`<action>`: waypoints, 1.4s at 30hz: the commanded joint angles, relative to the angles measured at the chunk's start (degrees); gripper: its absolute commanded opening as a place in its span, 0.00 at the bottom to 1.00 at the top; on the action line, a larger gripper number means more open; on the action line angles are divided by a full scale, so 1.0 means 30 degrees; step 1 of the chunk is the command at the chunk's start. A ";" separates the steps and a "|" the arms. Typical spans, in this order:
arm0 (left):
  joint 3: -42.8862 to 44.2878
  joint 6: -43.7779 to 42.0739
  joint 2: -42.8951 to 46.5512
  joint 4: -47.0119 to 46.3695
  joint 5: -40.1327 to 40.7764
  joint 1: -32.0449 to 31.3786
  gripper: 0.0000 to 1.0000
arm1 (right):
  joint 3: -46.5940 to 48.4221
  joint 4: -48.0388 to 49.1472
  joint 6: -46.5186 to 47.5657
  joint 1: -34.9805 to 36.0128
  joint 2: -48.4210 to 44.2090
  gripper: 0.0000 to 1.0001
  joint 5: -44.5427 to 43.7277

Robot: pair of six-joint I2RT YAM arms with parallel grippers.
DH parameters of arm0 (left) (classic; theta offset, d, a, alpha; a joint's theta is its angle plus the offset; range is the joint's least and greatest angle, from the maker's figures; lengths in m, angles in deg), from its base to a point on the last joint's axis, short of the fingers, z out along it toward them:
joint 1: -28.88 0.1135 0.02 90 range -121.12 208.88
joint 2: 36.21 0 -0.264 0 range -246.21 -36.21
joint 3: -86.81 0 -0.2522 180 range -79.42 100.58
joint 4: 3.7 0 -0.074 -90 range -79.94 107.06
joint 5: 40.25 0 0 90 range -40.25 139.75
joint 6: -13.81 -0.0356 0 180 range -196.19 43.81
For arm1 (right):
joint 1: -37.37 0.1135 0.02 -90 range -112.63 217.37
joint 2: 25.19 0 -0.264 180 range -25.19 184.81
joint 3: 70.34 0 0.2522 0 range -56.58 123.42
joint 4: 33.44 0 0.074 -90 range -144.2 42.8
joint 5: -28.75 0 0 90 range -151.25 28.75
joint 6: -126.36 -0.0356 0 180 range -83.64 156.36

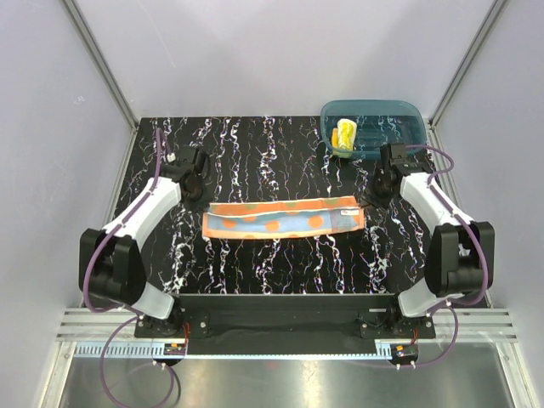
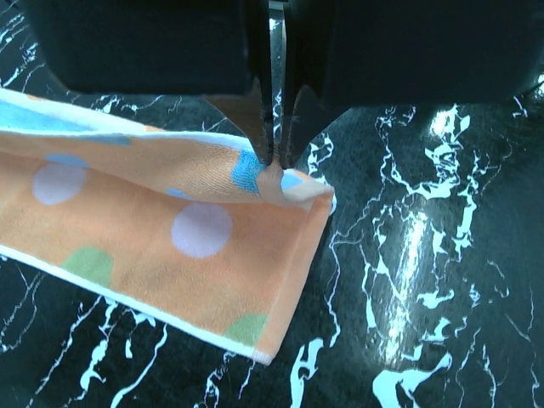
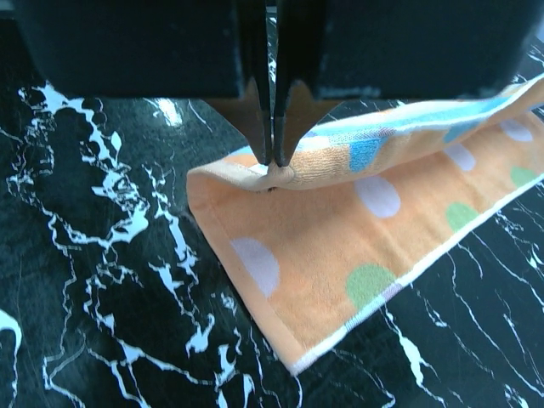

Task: Roll the towels
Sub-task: Fold the towel

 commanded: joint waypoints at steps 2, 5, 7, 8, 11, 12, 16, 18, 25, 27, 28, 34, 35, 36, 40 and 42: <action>0.1801 -0.0788 -0.1196 -0.0791 0.0691 0.0249 0.00 | 0.1370 0.0787 0.0332 -0.0280 0.1073 0.00 -0.0107; 0.2505 -0.0877 -0.2280 -0.0674 0.0896 0.0308 0.00 | 0.1576 0.0934 0.0332 -0.0310 0.1864 0.00 0.0069; 0.2770 -0.0935 -0.2984 -0.0644 0.0926 0.0366 0.00 | 0.1722 0.0992 0.0332 -0.0368 0.2419 0.00 -0.0018; 0.2945 -0.0936 -0.3249 -0.0644 0.0926 0.0396 0.00 | 0.1723 0.1138 0.0302 -0.0368 0.2597 0.00 -0.0076; 0.3239 -0.0994 -0.4157 -0.0703 0.1013 0.0484 0.00 | 0.1898 0.1169 0.0243 -0.0514 0.3388 0.00 -0.0135; 0.3559 -0.0965 -0.4450 -0.0616 0.1159 0.0513 0.00 | 0.1956 0.1198 0.0272 -0.0602 0.3738 0.00 -0.0223; 0.4177 -0.0965 -0.5885 -0.0410 0.1395 0.0630 0.02 | 0.2365 0.1315 0.0243 -0.0720 0.4531 0.00 -0.0165; 0.4382 -0.0965 -0.6209 -0.0497 0.1395 0.0776 0.11 | 0.2542 0.1315 0.0243 -0.0778 0.4940 0.00 -0.0223; 0.5553 -0.1257 -0.6709 -0.0294 0.1805 0.1391 0.65 | 0.4501 0.0528 0.0565 -0.0896 0.6085 0.71 0.0129; 0.6343 -0.1462 -0.6651 0.0260 0.2183 0.1480 0.70 | 0.5204 0.0174 0.0566 -0.0896 0.5852 0.92 -0.0544; 0.6549 -0.1579 -0.6302 0.0409 0.2360 0.1480 0.73 | 0.5499 -0.0233 0.0537 -0.0896 0.5706 0.94 -0.0923; 0.4448 -0.1376 -0.1978 -0.0288 0.2688 0.1480 0.72 | 0.5156 -0.0213 0.0624 -0.0838 0.2780 0.95 -0.0900; 0.3513 -0.1288 -0.1180 -0.0815 0.2162 0.1451 0.71 | 0.4686 0.0227 0.0711 -0.0808 0.2165 0.91 0.0263; 0.1735 -0.1026 0.0365 -0.2154 0.0590 0.1451 0.71 | 0.3580 0.0840 0.0828 -0.0431 0.0970 0.88 0.1232; -0.2467 -0.0526 0.2660 -0.5386 -0.3757 0.1042 0.68 | 0.2220 0.3072 0.1179 0.2576 -0.0419 0.44 0.4520; -0.3522 -0.0118 0.2783 -0.6380 -0.4463 0.0721 0.66 | 0.2279 0.3160 0.1298 0.4049 0.0221 0.06 0.5514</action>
